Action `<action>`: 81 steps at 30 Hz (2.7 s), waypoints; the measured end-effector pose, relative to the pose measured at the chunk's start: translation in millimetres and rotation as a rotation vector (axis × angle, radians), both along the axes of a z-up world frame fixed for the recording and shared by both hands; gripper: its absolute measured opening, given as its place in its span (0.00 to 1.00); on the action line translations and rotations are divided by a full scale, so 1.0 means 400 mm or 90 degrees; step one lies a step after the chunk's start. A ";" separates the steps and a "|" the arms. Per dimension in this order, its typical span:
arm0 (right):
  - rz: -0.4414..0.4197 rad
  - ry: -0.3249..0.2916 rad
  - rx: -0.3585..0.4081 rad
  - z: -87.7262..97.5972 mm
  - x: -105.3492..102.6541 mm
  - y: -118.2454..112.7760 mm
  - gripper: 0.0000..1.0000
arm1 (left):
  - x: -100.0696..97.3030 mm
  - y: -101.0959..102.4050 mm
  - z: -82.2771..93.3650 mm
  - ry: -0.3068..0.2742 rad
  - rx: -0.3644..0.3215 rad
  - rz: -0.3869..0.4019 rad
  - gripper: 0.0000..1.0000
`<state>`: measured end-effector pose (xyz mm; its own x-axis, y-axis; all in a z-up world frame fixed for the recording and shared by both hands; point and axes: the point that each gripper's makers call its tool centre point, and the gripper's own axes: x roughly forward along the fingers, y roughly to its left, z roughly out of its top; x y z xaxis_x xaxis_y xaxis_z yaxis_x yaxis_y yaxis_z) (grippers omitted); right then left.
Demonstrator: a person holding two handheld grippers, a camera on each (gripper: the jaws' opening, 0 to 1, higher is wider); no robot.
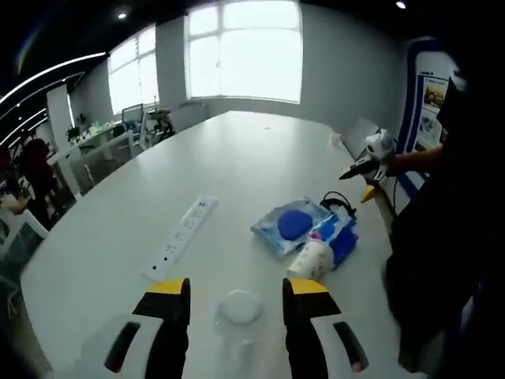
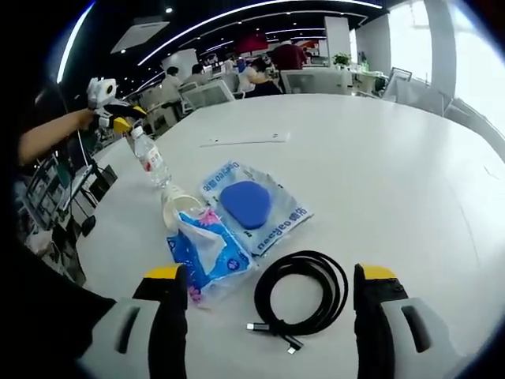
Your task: Arrange the tabletop items into an orderly group along one side of the table until the central work area is clear of visible clutter.
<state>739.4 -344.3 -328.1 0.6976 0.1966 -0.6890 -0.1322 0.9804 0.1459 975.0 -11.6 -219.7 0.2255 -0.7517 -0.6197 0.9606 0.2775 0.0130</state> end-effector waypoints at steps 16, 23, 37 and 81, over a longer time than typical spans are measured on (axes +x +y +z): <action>0.062 -0.052 0.015 0.055 0.039 0.025 0.97 | -0.050 0.058 0.038 -0.020 -0.067 0.187 0.68; 0.083 -0.061 0.018 0.069 0.050 0.039 1.00 | -0.148 0.029 0.044 -0.037 -0.078 0.266 0.78; 0.108 -0.083 0.020 0.129 0.079 0.072 1.00 | -0.267 0.003 0.023 -0.024 -0.126 0.319 0.87; 0.198 -0.097 0.068 0.104 0.131 0.317 0.77 | -0.423 0.020 -0.058 -0.020 -0.088 0.333 1.00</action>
<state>792.0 -217.4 -286.5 0.6861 0.4808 -0.5460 -0.4499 0.8702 0.2010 805.8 -3.5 -243.0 0.6086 -0.6083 -0.5095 0.6937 0.7196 -0.0305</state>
